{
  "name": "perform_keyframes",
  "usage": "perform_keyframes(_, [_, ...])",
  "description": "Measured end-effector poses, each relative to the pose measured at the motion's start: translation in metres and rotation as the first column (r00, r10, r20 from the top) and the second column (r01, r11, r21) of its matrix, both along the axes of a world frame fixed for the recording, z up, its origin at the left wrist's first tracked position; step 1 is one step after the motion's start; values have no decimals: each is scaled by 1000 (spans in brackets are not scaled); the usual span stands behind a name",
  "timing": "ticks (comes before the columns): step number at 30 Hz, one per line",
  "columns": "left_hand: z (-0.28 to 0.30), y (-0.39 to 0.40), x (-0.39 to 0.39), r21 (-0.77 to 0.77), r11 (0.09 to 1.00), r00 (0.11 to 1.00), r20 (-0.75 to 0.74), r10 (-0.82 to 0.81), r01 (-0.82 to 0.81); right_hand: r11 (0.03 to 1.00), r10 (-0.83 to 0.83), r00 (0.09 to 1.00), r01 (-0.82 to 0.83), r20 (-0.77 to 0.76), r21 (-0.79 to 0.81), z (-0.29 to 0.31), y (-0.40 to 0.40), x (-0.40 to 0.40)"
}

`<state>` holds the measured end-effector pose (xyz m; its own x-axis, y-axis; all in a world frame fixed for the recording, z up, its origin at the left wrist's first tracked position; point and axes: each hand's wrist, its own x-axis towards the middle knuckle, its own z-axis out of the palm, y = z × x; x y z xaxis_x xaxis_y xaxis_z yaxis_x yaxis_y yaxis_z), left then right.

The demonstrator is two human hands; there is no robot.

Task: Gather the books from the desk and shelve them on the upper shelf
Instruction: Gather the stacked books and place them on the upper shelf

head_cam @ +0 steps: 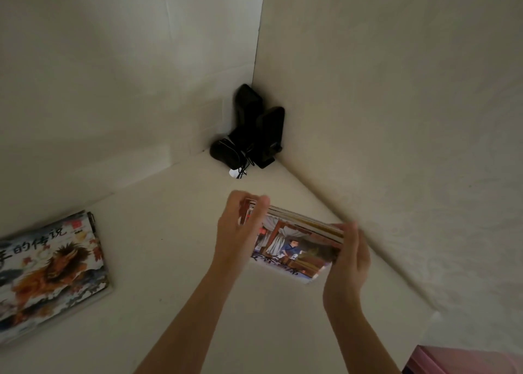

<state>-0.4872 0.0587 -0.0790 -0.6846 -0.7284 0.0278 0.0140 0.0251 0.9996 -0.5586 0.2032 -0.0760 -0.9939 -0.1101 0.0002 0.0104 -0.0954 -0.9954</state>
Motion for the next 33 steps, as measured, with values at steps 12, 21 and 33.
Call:
perform_keyframes(12, [-3,23,-5,122,987,995,26,98,-100,995,-89,995,86,36,58,-22,-15,9])
perform_keyframes(21, [-62,11,36,-13,984,971,169,-172,176,826,246,966,-166,-81,539,-75,20,23])
perform_keyframes(33, [-38,-99,223,-164,852,657,571,493,-497,518,720,693,-565,28,643,-42,-161,145])
